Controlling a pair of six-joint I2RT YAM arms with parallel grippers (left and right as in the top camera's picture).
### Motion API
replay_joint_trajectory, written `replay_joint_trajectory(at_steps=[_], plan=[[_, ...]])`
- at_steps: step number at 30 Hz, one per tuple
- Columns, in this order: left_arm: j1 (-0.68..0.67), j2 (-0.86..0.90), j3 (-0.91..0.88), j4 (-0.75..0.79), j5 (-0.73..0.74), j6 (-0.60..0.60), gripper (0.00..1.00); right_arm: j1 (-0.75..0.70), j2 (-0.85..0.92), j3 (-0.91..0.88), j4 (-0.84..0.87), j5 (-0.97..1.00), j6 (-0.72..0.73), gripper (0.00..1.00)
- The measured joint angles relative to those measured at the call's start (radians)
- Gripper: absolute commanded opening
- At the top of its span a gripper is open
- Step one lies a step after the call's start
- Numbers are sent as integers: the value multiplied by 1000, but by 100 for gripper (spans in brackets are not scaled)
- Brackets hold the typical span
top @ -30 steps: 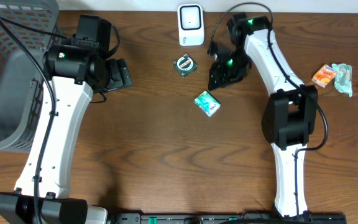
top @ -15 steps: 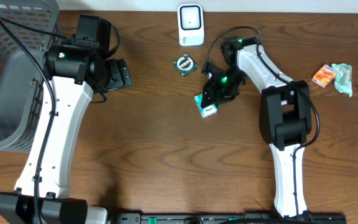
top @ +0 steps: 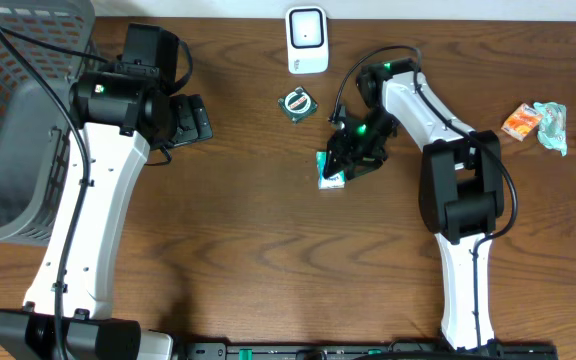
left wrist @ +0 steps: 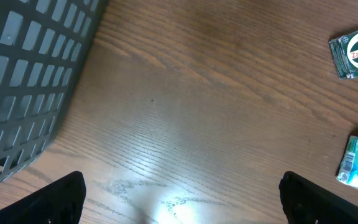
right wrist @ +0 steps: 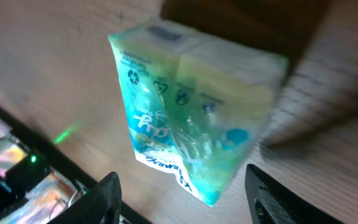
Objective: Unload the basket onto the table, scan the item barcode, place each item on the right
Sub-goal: 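Grasp the teal tissue packet with the right gripper and lift it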
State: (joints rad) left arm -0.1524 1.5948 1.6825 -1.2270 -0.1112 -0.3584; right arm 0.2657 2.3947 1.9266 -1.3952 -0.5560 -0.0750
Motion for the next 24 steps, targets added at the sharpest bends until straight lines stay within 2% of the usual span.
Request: replay_joint_trajectory(at_steps=[3,5,16,20,23,24], plan=[[0,0,0,0,0,0,98,-3,-9,0,29,31,45,51],[0,0,0,0,0,0,98,-3,-9,0,48,40,58,43],[0,0,0,0,0,0,98,2,-10,-9,122,53,114,42],[0,0,0,0,0,0,98,18,-15,-54,159,43,126,38],[0,0,0,0,0,0,98,26,-39,-100,211,46,148,24],[0,0,0,0,0,0,98,29,-46,-116,229,44,157,10]])
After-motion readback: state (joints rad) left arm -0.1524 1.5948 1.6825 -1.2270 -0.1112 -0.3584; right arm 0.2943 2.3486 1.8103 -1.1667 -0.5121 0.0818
